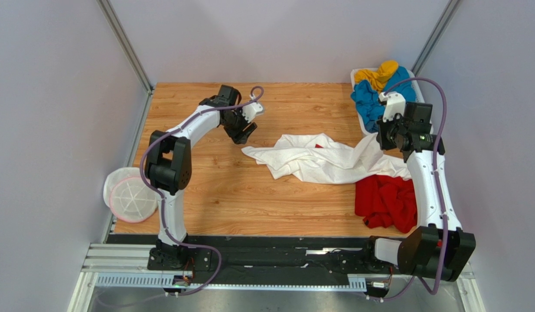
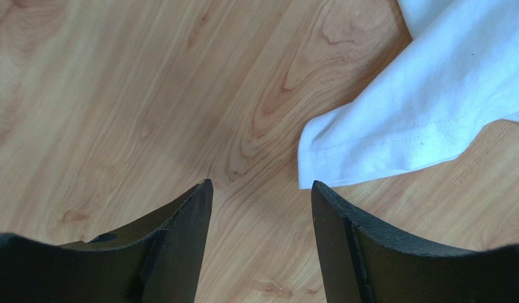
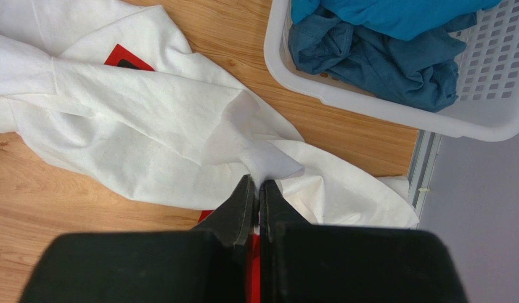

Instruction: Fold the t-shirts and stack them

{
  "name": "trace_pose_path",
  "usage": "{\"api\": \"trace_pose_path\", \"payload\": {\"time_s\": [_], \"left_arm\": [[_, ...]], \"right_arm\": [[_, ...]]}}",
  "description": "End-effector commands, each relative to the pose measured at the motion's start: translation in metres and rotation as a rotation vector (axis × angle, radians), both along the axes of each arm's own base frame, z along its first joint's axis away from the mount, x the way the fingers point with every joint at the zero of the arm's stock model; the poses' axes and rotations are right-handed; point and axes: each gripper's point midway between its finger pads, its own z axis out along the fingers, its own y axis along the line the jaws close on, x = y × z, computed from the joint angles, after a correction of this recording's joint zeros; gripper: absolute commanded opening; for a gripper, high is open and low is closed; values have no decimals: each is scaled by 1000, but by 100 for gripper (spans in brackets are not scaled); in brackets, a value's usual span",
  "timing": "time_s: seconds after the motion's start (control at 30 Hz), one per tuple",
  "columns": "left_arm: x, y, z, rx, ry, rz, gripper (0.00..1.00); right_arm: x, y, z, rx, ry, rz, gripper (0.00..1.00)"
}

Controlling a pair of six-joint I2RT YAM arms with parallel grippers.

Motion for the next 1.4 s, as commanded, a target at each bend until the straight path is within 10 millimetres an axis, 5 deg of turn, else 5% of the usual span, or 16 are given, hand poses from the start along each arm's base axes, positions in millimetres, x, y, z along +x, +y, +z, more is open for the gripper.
{"api": "trace_pose_path", "payload": {"time_s": [0.0,0.4,1.37], "left_arm": [[-16,-5,-2,-16,84,-46,68],[-32,-9,-21,-10,207,-100,72],[-28,-29,-41,-11,296,-141,74]], "right_arm": [[6,-1,7,-24,-50,5,0],[0,-1,5,-27,-52,6,0],[-12,-3,12,-64,-71,10,0]]}}
